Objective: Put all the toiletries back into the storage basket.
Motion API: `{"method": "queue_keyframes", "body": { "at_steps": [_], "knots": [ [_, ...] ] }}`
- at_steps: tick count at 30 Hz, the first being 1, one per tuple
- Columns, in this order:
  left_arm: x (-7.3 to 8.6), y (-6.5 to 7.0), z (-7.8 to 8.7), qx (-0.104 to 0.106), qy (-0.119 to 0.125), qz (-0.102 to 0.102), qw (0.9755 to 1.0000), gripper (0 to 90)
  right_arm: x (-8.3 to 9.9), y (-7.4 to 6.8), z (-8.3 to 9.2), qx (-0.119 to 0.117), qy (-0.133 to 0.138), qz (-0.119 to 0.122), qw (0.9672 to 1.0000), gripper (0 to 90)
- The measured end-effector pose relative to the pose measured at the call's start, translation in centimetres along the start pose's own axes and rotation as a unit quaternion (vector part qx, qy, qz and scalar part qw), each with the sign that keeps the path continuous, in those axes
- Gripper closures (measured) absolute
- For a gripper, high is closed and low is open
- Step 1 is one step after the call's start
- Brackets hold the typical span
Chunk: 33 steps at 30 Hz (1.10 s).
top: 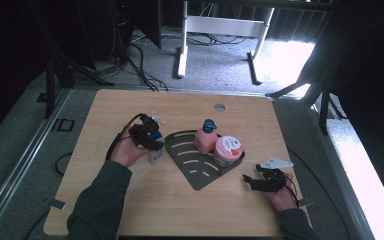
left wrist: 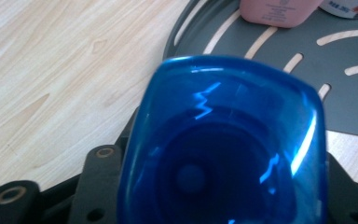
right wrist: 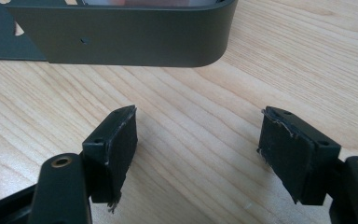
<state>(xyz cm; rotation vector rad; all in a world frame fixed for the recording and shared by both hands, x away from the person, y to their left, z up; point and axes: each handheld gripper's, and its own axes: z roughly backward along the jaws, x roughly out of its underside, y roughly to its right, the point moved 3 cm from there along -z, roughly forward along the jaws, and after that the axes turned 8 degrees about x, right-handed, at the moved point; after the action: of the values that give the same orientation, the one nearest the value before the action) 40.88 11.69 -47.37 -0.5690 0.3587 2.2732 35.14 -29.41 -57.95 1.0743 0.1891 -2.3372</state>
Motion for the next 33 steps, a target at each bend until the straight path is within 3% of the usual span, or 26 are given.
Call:
{"method": "queue_keyframes", "body": {
  "at_steps": [11,33],
  "knots": [
    [0.1,0.04,-0.68,-0.002,-0.027,0.001,0.9996,51.7,0.0,0.0,0.0,0.0,0.0,0.0,1.0,27.4],
    [0.32,-0.1,-0.73,0.008,-0.036,0.012,0.9993,53.0,0.0,0.0,0.0,0.0,0.0,0.0,1.0,27.3]
  ]
}}
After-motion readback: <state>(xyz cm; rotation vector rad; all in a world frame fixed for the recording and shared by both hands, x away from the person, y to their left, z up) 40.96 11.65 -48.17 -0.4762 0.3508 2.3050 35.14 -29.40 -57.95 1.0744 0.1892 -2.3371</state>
